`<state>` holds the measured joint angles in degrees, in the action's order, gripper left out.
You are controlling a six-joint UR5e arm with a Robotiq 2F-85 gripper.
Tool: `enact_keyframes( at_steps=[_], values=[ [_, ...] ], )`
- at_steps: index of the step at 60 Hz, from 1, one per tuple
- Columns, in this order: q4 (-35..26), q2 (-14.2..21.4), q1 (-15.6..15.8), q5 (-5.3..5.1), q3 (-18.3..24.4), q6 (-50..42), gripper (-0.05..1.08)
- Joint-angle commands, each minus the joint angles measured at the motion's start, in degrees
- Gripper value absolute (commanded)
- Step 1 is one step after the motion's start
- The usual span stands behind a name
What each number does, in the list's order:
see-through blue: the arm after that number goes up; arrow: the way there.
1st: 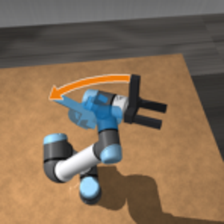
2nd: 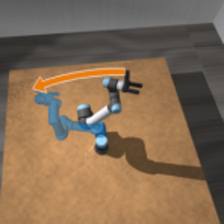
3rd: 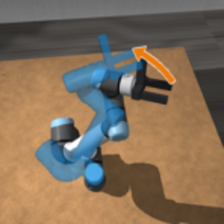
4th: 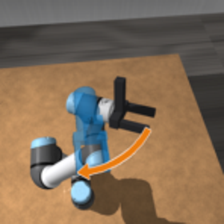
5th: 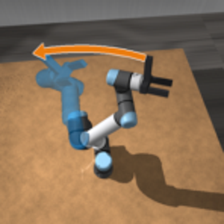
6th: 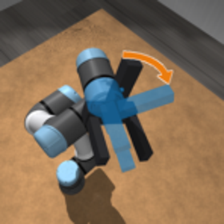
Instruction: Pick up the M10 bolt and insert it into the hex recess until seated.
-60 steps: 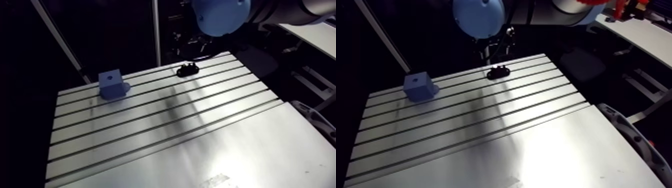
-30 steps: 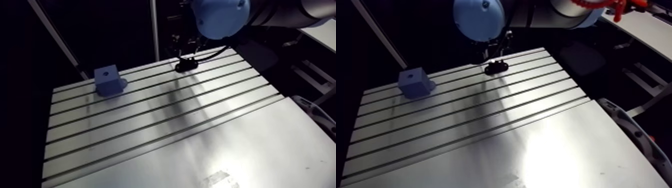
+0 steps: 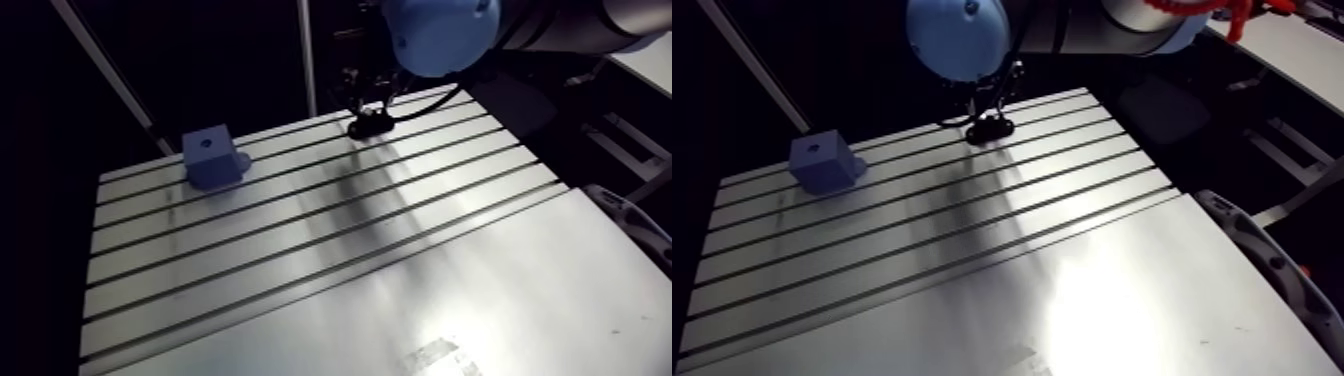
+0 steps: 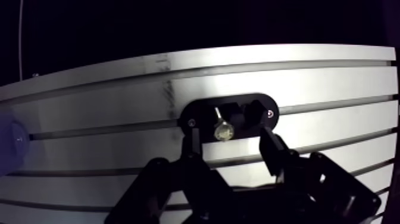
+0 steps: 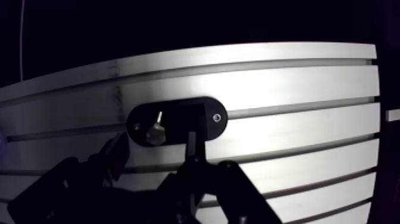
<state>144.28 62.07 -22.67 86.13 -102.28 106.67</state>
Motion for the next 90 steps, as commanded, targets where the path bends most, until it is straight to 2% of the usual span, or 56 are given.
enact_keyframes(
  at_steps=[1,46,90],
  values=[
    [0.0,-0.25,-0.01,-0.22,0.27,0.17,0.41],
    [-0.17,-2.09,0.08,-0.4,0.73,0.43,0.44],
    [-0.34,-2.1,0.08,-0.4,0.9,0.52,0.53]
  ],
)
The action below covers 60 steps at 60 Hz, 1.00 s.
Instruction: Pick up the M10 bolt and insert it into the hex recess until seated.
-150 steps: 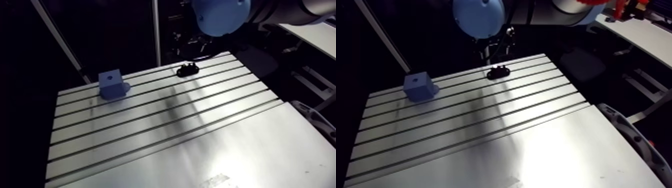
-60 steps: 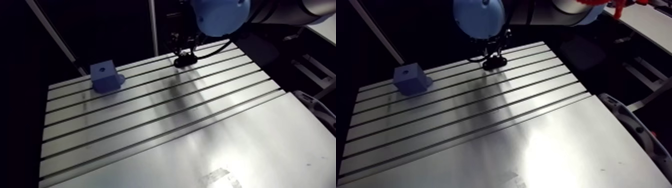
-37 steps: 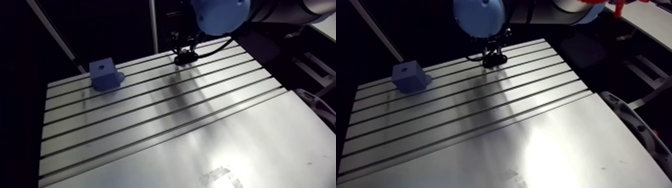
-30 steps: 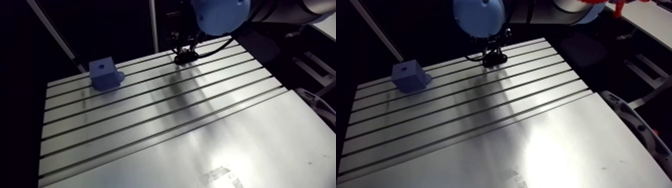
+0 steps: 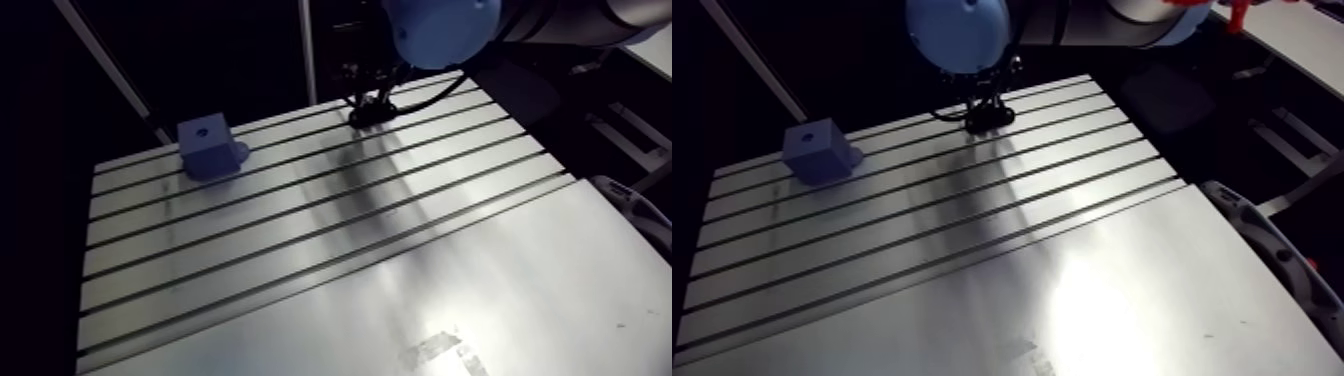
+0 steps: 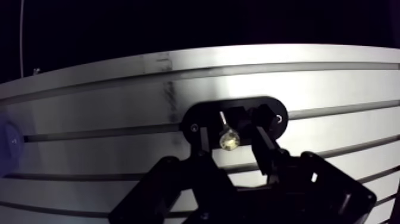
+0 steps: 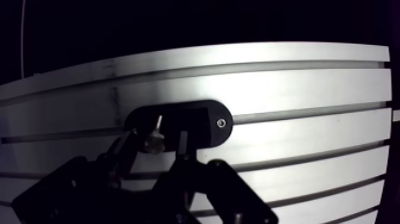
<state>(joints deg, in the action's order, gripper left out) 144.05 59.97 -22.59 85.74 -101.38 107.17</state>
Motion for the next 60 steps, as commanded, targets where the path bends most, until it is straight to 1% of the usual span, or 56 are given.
enact_keyframes(
  at_steps=[1,17,60],
  values=[
    [-0.12,0.01,0.0,0.0,-0.01,0.02,0.54],
    [-0.12,0.01,0.09,0.0,-0.01,0.02,0.6],
    [-0.21,0.27,0.44,0.09,0.08,0.1,0.6]
  ],
)
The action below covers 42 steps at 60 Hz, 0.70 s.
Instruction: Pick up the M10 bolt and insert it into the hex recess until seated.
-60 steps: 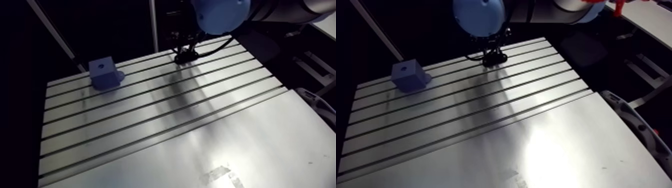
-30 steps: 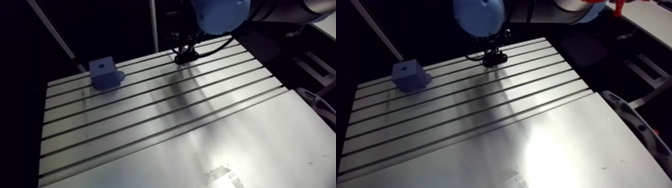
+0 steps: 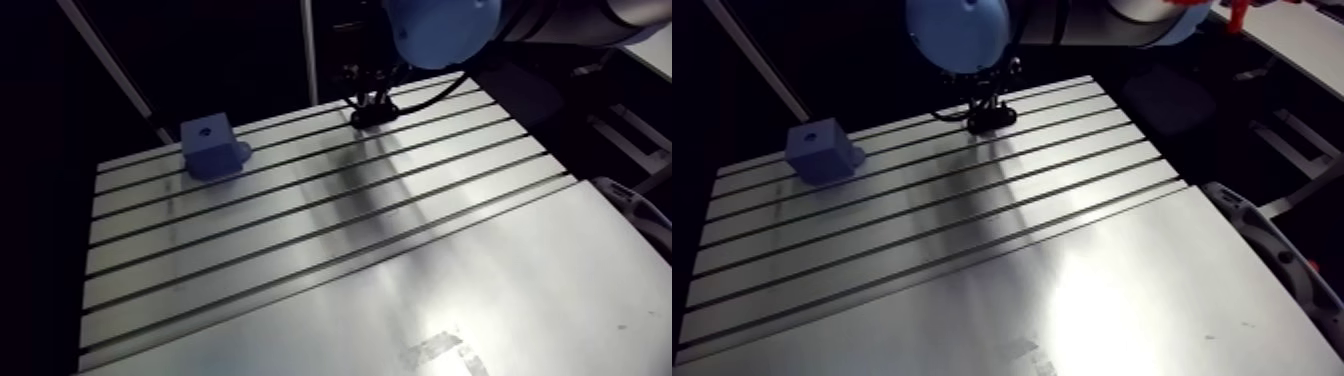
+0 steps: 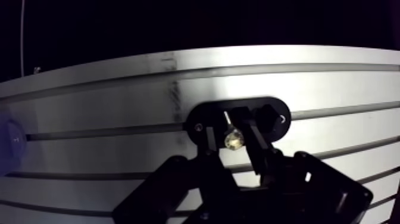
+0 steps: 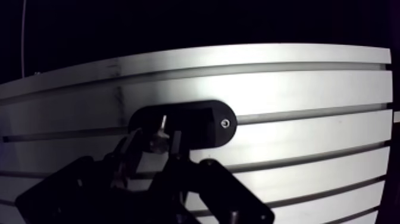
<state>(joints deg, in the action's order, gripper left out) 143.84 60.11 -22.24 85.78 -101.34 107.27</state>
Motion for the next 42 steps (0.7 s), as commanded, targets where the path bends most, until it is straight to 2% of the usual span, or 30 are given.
enact_keyframes(
  at_steps=[1,42],
  values=[
    [0.0,0.13,0.01,0.05,0.04,0.0,0.6],
    [-0.09,0.4,0.0,0.22,-0.41,0.0,0.61]
  ],
)
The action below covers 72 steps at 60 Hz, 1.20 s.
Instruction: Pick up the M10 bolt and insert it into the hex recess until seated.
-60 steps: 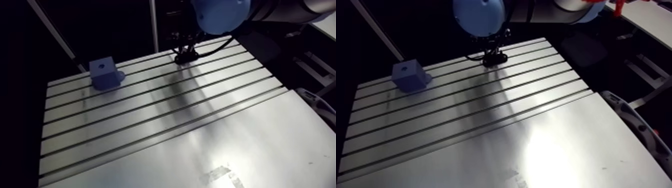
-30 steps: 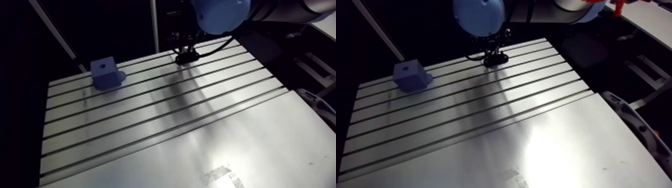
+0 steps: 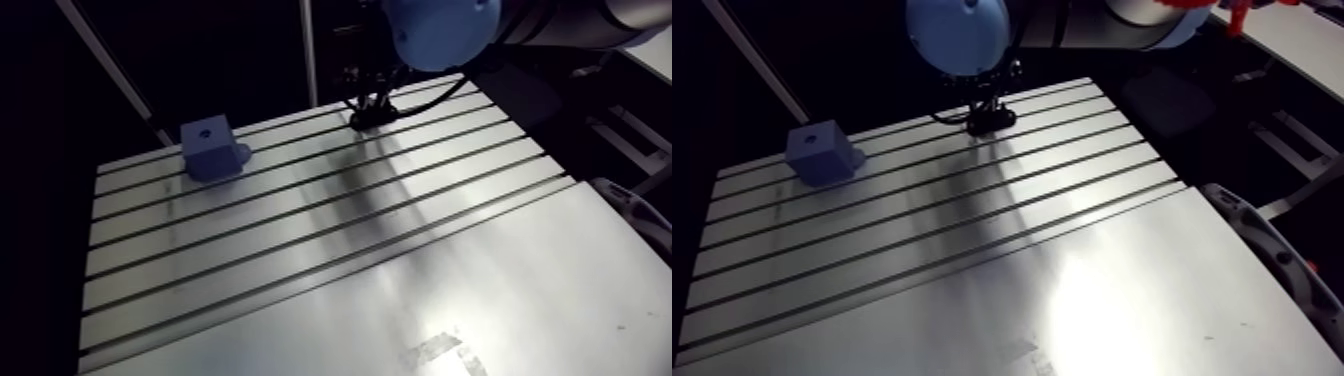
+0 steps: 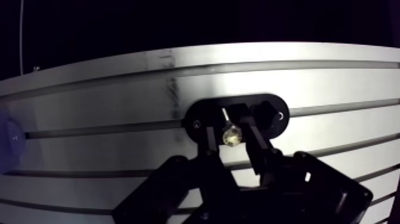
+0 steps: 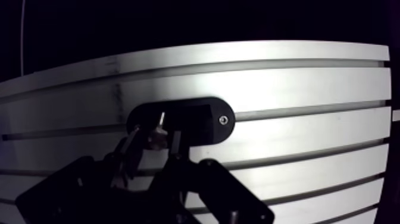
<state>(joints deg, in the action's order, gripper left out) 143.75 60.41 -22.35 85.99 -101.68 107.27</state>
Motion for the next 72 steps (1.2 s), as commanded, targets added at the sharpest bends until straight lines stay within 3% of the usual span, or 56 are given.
enact_keyframes(
  at_steps=[1,72],
  values=[
    [0.01,0.09,0.11,0.01,-0.07,0.0,0.61],
    [-0.08,0.01,0.02,0.1,0.03,0.0,0.67]
  ],
)
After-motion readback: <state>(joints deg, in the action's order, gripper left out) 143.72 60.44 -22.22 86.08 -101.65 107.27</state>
